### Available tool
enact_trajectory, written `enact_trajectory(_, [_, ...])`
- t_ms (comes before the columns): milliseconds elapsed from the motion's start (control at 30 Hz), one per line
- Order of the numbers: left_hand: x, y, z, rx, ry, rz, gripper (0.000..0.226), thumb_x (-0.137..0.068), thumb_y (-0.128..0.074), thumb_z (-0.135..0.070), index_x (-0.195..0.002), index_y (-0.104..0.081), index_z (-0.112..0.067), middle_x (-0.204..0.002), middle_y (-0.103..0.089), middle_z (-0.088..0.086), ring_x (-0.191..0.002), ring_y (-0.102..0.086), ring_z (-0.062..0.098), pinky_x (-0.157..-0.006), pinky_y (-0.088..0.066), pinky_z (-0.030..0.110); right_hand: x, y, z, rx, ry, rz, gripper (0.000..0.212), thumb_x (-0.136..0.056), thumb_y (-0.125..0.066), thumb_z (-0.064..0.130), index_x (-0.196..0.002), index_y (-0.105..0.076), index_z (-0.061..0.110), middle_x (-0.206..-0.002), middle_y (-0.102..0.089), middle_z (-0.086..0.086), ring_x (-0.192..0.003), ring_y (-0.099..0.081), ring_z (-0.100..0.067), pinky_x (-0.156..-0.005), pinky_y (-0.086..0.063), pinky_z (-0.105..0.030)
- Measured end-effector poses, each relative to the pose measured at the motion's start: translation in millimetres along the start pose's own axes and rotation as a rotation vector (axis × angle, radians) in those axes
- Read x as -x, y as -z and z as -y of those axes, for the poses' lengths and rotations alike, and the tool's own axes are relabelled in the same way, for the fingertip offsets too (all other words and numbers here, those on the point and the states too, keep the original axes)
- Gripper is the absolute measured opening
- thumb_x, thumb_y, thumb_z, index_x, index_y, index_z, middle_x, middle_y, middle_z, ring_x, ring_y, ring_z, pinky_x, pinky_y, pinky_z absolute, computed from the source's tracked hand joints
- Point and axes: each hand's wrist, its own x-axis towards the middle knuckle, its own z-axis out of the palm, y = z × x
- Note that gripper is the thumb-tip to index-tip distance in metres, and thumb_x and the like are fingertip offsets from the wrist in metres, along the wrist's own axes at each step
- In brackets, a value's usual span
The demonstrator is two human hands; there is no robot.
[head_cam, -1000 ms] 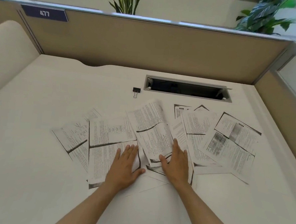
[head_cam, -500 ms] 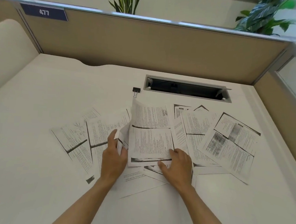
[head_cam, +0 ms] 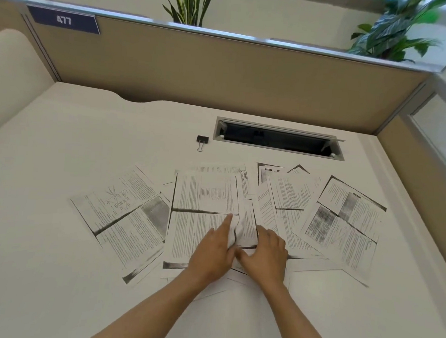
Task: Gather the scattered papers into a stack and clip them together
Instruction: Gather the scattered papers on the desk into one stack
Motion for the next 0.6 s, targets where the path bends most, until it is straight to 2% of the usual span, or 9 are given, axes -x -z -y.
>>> enact_trajectory(33, [-1, -4, 1, -0.048, -0.005, 0.039, 0.075, -0.097, -0.047, -0.043, -0.156, -0.008, -0.018, -0.150, -0.045, 0.007, -0.134, -0.046, 0.025, -0.117, -0.028, 0.040, -3, 1, 1, -0.041, -0.034, 0.001, 0.077, -0.075, -0.066, 0.047, -0.143, -0.038, 0.021, -0.142, -0.046, -0.006, -0.130, -0.037, -0.028, -0.105, -0.034, -0.041])
enact_trajectory(67, [-1, -7, 3, -0.098, -0.013, 0.069, 0.077, -0.097, -0.044, -0.049, -0.156, -0.008, -0.016, -0.157, -0.036, 0.005, -0.145, -0.032, 0.021, -0.123, -0.011, 0.039, -5, 3, 3, -0.088, -0.072, 0.000, 0.072, -0.079, -0.064, 0.038, -0.143, -0.037, 0.020, -0.142, -0.046, -0.007, -0.130, -0.038, -0.028, -0.105, -0.034, -0.041])
enact_trajectory(133, [0, -9, 5, -0.147, -0.029, 0.098, 0.081, -0.095, -0.038, -0.060, -0.156, -0.007, -0.016, -0.162, -0.023, 0.003, -0.151, -0.015, 0.017, -0.123, 0.004, 0.036, -11, 9, 8, -0.184, -0.145, -0.008, 0.063, -0.086, -0.058, 0.026, -0.144, -0.036, 0.018, -0.139, -0.049, -0.012, -0.129, -0.041, -0.031, -0.104, -0.037, -0.042])
enact_trajectory(167, [1, -9, 5, -0.149, -0.036, 0.105, 0.083, -0.094, -0.037, -0.063, -0.157, -0.007, -0.016, -0.163, -0.020, 0.002, -0.152, -0.011, 0.015, -0.122, 0.007, 0.035, -15, 12, 10, -0.226, -0.172, -0.010, 0.059, -0.089, -0.056, 0.025, -0.144, -0.036, 0.017, -0.138, -0.051, -0.014, -0.127, -0.043, -0.032, -0.104, -0.039, -0.044])
enact_trajectory(233, [3, -8, 6, -0.133, -0.044, 0.121, 0.085, -0.093, -0.034, -0.066, -0.157, -0.006, -0.018, -0.164, -0.016, 0.000, -0.152, -0.005, 0.013, -0.121, 0.011, 0.032, -22, 16, 16, -0.294, -0.212, 0.006, 0.059, -0.092, -0.054, 0.037, -0.144, -0.035, 0.016, -0.136, -0.052, -0.016, -0.126, -0.047, -0.034, -0.102, -0.041, -0.046])
enact_trajectory(333, [4, -4, 5, -0.101, -0.030, 0.128, 0.084, -0.093, -0.035, -0.066, -0.156, -0.007, -0.019, -0.165, -0.014, 0.000, -0.152, -0.003, 0.013, -0.118, 0.014, 0.029, -32, 20, 21, -0.400, -0.296, 0.046, 0.073, -0.087, -0.055, 0.056, -0.144, -0.033, 0.015, -0.136, -0.052, -0.015, -0.123, -0.051, -0.034, -0.097, -0.043, -0.044])
enact_trajectory(500, [6, -3, 5, -0.051, -0.022, 0.104, 0.081, -0.094, -0.037, -0.063, -0.156, -0.009, -0.019, -0.164, -0.015, -0.001, -0.152, -0.004, 0.011, -0.119, 0.014, 0.026, -42, 20, 21, -0.533, -0.359, 0.130, 0.076, -0.081, -0.067, 0.050, -0.140, -0.041, 0.011, -0.134, -0.056, -0.012, -0.120, -0.055, -0.031, -0.100, -0.046, -0.045])
enact_trajectory(600, [7, -6, 9, 0.007, -0.024, 0.092, 0.080, -0.095, -0.039, -0.062, -0.156, -0.011, -0.020, -0.164, -0.018, -0.001, -0.151, -0.006, 0.008, -0.120, 0.012, 0.025, -44, 18, 20, -0.618, -0.350, 0.177, 0.062, -0.074, -0.073, 0.049, -0.123, -0.058, 0.013, -0.114, -0.067, -0.003, -0.101, -0.066, -0.022, -0.091, -0.055, -0.044])
